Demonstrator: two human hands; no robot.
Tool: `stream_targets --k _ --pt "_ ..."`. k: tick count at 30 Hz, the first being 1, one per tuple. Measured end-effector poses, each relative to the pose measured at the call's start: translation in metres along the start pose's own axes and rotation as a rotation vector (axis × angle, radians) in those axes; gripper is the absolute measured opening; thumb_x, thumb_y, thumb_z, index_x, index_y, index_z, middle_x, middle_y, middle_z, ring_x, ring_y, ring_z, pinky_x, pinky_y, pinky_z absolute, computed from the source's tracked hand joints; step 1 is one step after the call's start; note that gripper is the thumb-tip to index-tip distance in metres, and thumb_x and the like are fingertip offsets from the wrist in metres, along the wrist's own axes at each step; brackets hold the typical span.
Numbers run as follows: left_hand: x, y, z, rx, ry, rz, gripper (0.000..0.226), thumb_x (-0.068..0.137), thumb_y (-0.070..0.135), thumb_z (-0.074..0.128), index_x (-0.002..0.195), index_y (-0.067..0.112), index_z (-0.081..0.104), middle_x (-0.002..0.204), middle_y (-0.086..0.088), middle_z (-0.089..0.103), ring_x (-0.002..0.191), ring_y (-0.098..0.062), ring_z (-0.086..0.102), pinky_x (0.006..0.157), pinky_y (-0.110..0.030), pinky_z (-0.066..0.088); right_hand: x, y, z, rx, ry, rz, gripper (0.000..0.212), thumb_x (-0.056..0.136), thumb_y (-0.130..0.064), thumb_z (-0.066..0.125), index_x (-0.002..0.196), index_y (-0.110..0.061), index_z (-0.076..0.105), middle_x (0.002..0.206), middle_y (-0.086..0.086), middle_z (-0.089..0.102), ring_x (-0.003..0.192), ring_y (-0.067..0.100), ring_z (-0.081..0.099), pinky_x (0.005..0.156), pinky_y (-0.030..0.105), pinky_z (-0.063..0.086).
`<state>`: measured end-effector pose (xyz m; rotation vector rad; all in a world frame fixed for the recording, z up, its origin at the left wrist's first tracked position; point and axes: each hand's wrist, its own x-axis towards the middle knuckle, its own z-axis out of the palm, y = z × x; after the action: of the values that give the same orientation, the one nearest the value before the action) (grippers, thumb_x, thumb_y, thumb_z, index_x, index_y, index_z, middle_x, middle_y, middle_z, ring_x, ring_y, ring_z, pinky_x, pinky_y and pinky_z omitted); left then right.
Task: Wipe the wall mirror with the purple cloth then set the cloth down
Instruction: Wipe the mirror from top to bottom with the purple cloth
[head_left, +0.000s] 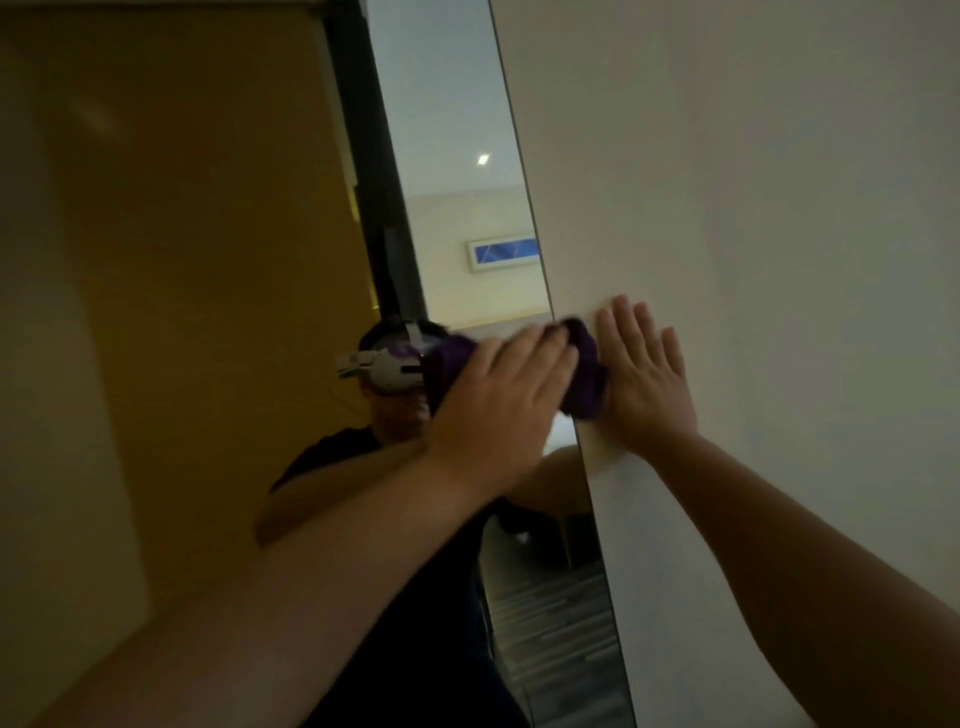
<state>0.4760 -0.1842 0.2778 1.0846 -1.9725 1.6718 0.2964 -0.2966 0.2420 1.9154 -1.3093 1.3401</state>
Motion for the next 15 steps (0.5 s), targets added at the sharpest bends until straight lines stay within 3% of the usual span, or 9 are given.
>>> stream_targets --k 3,6,10,15 --pt "-0.065 0.051 0.019 -0.054 -0.067 0.129 0.057 0.097 0.026 0.04 0.151 0.009 0.034 0.157 -0.013 0.035 0.143 -0.034 0.031 0.113 -0.049 0.022 -0.005 0.004 -0.008 0.022 -0.019 -0.006 0.067 0.1 -0.053 0.013 0.157 -0.02 0.001 0.161 -0.006 -0.013 0.15 0.015 -0.014 0.122 0.048 -0.003" --pt "-0.13 0.095 0.033 -0.072 -0.194 0.26 0.055 0.098 0.029 0.046 0.15 0.014 0.038 0.155 -0.008 0.039 0.143 -0.032 0.031 0.113 -0.048 0.022 -0.012 0.003 -0.017 0.017 -0.077 0.016 0.064 0.102 -0.054 0.009 0.156 -0.025 -0.007 0.162 -0.006 -0.016 0.15 0.016 -0.018 0.122 0.048 -0.007" --pt "-0.155 0.113 0.038 -0.14 -0.16 0.209 0.043 0.104 0.027 0.033 0.145 0.019 0.046 0.15 -0.004 0.047 0.138 -0.026 0.041 0.109 -0.042 0.032 -0.017 -0.008 -0.024 0.019 -0.124 0.062 0.062 0.104 -0.049 0.014 0.157 -0.023 -0.007 0.165 -0.003 -0.014 0.15 0.019 -0.016 0.122 0.049 -0.006" --pt "-0.15 0.106 0.018 -0.259 -0.139 0.168 0.039 0.102 0.023 0.043 0.14 0.017 0.051 0.141 -0.003 0.055 0.116 -0.025 0.055 0.091 -0.042 0.048 -0.013 -0.017 -0.043 0.038 -0.209 0.111 0.062 0.105 -0.046 0.02 0.158 -0.02 -0.001 0.166 0.001 -0.008 0.152 0.023 -0.007 0.121 0.052 -0.001"
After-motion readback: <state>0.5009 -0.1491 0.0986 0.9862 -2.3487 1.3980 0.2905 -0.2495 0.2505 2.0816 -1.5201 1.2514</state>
